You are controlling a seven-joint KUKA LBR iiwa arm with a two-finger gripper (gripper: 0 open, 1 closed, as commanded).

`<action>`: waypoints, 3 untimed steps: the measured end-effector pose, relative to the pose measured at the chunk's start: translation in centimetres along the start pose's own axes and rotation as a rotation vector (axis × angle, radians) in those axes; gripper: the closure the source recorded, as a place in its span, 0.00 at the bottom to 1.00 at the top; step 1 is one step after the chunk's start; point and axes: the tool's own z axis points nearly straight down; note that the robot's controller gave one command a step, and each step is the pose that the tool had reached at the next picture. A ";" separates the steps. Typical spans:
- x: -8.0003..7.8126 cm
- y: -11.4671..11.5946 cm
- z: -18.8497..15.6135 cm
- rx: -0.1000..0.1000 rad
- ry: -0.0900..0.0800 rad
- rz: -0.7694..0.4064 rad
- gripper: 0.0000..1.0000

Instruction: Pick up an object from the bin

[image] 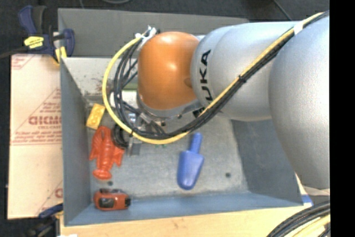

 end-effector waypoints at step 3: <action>0.9 1.0 -5.3 0.001 -0.004 0.074 0.00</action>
Offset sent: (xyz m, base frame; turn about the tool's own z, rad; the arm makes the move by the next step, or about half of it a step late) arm -0.0190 0.0228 0.1006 0.1382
